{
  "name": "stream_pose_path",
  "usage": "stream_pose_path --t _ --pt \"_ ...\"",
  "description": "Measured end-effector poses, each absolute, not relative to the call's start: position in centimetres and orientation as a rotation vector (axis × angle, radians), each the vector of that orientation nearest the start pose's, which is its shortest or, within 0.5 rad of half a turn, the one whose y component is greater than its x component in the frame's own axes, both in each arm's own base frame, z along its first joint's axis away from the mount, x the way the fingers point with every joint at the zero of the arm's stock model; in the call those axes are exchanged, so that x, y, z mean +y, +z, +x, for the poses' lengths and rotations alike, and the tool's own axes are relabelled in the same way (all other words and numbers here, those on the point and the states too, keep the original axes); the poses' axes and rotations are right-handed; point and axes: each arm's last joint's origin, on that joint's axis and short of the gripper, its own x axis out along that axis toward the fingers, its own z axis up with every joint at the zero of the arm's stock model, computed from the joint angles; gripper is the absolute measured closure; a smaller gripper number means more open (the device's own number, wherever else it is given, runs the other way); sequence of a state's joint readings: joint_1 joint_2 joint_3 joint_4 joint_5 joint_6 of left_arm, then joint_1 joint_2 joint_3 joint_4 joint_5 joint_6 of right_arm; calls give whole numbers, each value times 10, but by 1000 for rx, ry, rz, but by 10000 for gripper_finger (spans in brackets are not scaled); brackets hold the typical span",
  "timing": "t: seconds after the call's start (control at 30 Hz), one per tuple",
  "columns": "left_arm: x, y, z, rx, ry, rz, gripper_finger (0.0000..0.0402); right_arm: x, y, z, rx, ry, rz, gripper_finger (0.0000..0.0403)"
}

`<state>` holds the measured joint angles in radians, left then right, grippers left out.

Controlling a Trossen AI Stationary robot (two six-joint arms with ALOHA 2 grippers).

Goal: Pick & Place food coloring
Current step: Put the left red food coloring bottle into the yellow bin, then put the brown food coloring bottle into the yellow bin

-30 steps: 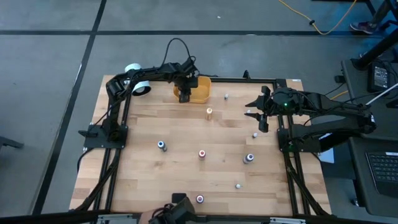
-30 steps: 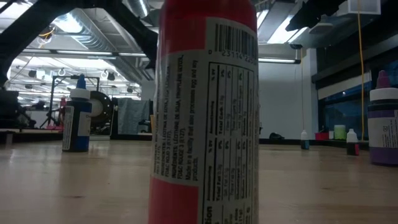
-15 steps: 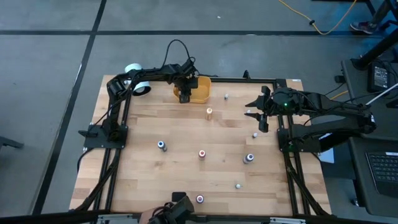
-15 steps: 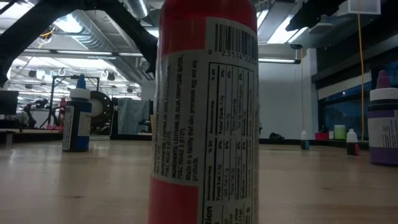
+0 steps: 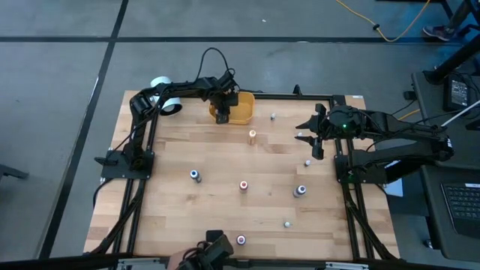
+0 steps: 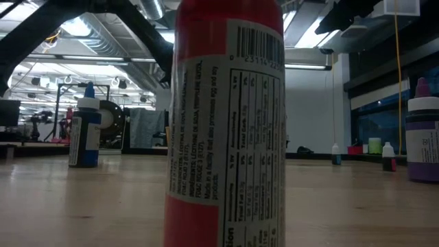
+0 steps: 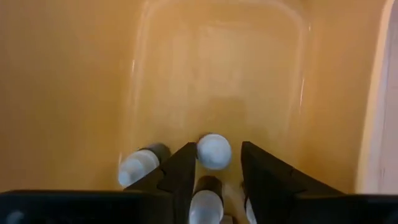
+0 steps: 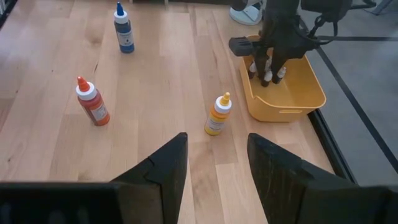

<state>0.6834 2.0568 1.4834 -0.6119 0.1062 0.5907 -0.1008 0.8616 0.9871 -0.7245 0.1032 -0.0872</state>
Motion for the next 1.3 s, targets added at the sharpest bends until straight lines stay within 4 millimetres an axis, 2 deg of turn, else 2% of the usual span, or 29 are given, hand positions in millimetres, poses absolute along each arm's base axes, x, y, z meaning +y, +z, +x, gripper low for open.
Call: stream_pose_path --t 0.1,0.2,0.33,0.47,0.53,0.6,0.67,0.73,0.8,0.87,0.97,1.1,1.3 --pt "260 174 325 1180 169 63 256 -19 340 162 608 -171 -85 234" --pt "258 195 324 1155 185 68 244 -19 340 162 608 -171 -85 234" --pt "250 244 315 1070 214 58 236 -19 340 162 608 -172 -85 234" --pt "229 302 293 912 202 16 238 -19 340 162 608 -172 -85 234" --pt "214 331 279 798 139 -41 243 -19 340 162 608 -171 -85 234" --pt "197 356 265 659 3 -94 248 -19 340 162 608 -172 -85 234" --pt "176 372 250 503 -195 -119 254 -19 340 162 609 -171 -85 234" --pt "156 380 239 390 -331 -124 262 -19 340 162 608 -172 -85 234" --pt "138 374 229 372 -323 -138 274 -19 340 162 608 -171 -85 234" --pt "123 360 216 370 -285 -135 293 -19 340 162 608 -172 -85 234" --pt "102 334 197 285 -293 -136 332 -19 340 162 608 -171 -85 234" --pt "75 291 182 112 -309 -222 389 -19 340 162 608 -172 -85 234" --pt "35 250 154 -184 -299 -258 399 -19 340 162 608 -171 -85 234"
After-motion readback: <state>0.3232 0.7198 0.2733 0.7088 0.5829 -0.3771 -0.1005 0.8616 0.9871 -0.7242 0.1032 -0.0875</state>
